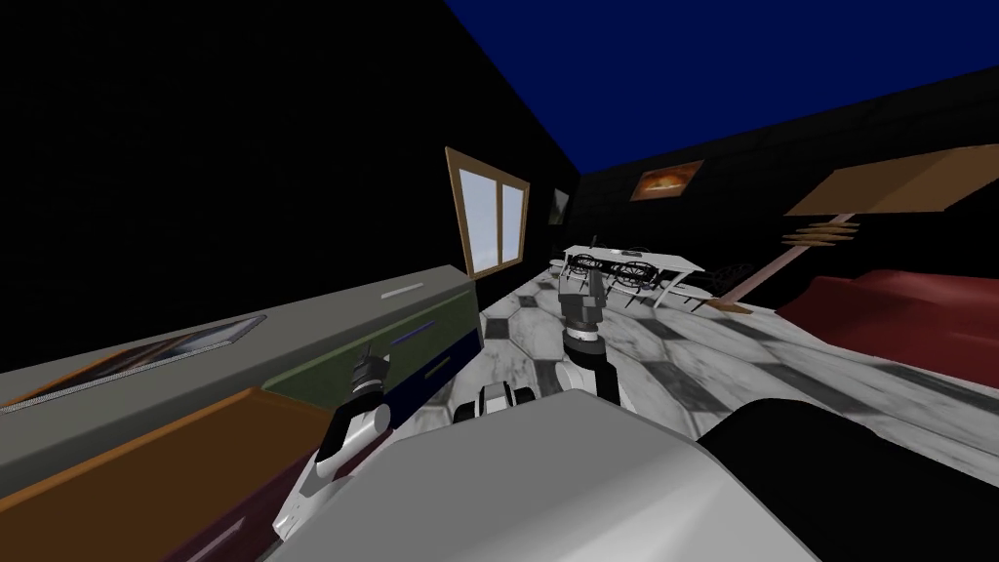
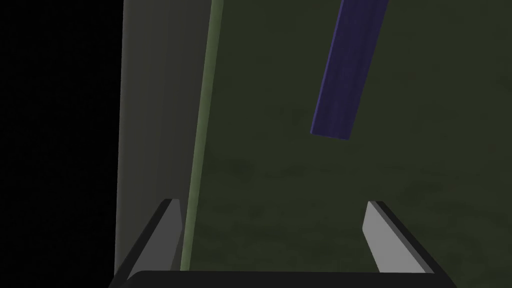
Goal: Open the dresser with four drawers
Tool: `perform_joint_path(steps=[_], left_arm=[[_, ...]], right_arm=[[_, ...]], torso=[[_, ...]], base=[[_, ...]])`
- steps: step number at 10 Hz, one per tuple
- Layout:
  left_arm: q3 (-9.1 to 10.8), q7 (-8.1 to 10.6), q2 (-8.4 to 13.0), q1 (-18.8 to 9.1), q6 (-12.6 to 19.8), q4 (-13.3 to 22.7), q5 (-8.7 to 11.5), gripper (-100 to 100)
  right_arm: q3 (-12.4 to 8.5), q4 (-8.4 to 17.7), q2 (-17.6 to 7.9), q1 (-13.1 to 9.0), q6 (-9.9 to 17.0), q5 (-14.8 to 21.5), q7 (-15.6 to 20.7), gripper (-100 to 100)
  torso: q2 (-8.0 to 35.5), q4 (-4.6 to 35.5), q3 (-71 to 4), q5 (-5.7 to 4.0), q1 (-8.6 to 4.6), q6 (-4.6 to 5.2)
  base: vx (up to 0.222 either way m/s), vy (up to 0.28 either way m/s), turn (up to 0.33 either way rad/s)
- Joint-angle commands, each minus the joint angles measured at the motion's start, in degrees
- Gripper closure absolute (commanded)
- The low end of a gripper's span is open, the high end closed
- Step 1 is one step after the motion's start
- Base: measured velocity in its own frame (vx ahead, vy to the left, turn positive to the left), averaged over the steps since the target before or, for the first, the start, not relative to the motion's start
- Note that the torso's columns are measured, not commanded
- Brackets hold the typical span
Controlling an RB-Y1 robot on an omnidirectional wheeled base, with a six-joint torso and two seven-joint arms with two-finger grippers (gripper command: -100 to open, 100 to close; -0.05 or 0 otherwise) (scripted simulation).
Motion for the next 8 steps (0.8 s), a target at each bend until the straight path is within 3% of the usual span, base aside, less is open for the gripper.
perform_joint_path(steps=[1,5,7,8], left_arm=[[0.91,0.80,0.73,-0.94,0.74,3.02,1.00,-100],[2.17,1.68,1.91,-2.45,1.70,6.82,2.21,-100],[2.03,1.61,1.83,-2.34,1.63,6.46,2.09,-100],[2.02,1.60,1.82,-2.34,1.63,6.44,2.08,100]], right_arm=[[0.00,0.00,0.00,0.00,0.00,0.00,0.00,0],[-0.01,0.00,-0.01,0.00,0.00,0.00,0.00,0],[-0.01,0.00,-0.01,-0.01,0.00,0.00,0.00,0],[-0.01,0.01,-0.02,-0.01,0.01,0.00,0.00,0]], torso=[[0.01,0.02,0.03,0.01,0.06,-0.01],[-0.07,-0.01,-0.02,0.01,0.01,-0.01],[0.02,0.01,0.01,0.04,0.17,0.00],[0.12,0.04,0.09,0.06,0.21,-0.01]], base=[[0.114,-0.169,0.064],[0.082,-0.130,0.057],[0.027,-0.032,0.005],[0.005,-0.005,0.000]])
